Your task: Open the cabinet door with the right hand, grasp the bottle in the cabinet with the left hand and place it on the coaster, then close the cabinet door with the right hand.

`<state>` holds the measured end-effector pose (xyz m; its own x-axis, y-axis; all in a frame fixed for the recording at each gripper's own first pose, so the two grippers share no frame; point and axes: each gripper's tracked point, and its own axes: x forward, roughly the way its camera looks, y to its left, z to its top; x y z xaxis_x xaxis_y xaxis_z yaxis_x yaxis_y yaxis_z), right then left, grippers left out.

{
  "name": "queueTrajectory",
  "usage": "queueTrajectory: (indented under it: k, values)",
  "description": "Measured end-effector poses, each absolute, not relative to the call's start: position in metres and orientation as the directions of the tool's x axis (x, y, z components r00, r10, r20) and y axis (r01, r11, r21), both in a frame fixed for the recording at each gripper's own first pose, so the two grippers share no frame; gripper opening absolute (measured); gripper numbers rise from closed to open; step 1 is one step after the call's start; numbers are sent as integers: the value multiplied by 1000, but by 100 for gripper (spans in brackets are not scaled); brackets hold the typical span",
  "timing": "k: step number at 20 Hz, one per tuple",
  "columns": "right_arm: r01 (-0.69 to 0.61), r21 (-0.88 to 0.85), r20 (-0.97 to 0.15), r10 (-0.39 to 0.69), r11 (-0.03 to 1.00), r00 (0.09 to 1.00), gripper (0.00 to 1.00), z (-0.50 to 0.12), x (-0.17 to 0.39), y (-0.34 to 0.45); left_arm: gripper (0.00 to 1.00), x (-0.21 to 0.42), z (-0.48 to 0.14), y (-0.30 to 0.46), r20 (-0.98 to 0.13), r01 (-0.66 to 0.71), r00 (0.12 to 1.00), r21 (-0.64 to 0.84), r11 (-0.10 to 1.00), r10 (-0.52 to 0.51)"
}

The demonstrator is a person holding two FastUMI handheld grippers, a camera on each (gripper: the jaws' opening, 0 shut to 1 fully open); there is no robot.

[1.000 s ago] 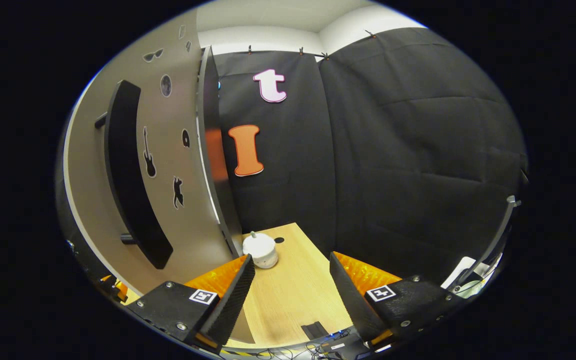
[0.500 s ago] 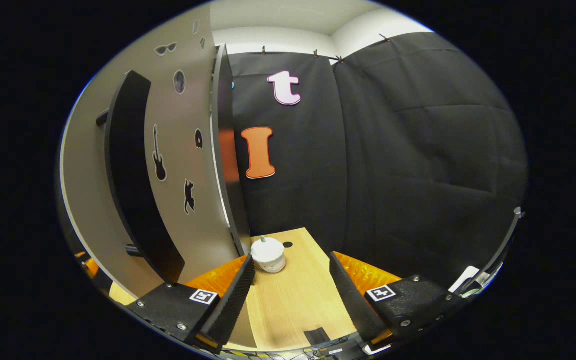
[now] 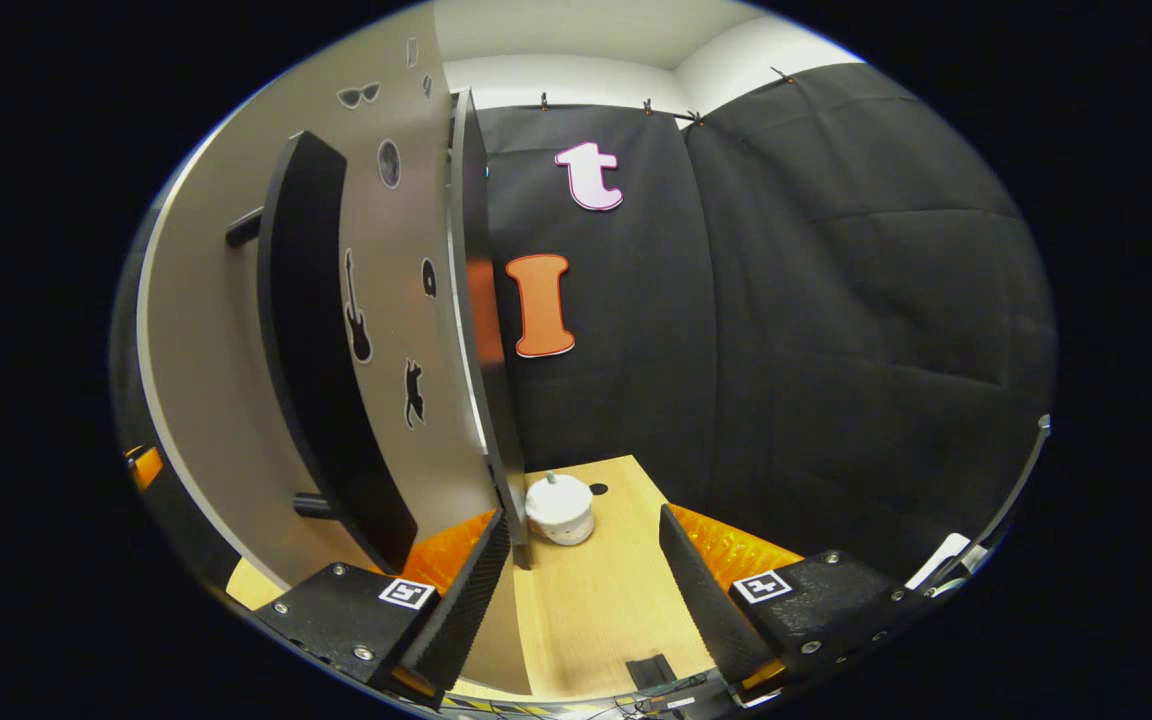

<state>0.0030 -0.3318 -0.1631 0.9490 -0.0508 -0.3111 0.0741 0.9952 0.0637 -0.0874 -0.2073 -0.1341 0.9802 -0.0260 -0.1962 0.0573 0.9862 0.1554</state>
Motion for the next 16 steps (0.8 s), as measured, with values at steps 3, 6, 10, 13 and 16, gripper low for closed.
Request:
queueTrajectory:
  k: [3,6,10,13,16]
  values:
    - [77,52,-310,-57,996,949,93,-162,1,-332,94,-85,-124,-197,-189,32,982,125,992,-8]
    - [74,45,-306,-57,996,950,91,-160,1,-325,94,-83,-114,-190,-183,9,983,120,993,13]
    - [7,26,-297,1,1000,955,90,-157,6,-298,94,-85,-106,-181,-170,-8,985,119,993,28]
    - [-57,41,-298,67,998,952,90,-161,3,-263,94,-87,-102,-175,-162,-12,986,113,994,31]
    - [-111,73,-301,128,991,945,99,-163,2,-227,94,-86,-101,-164,-164,-14,986,105,994,32]
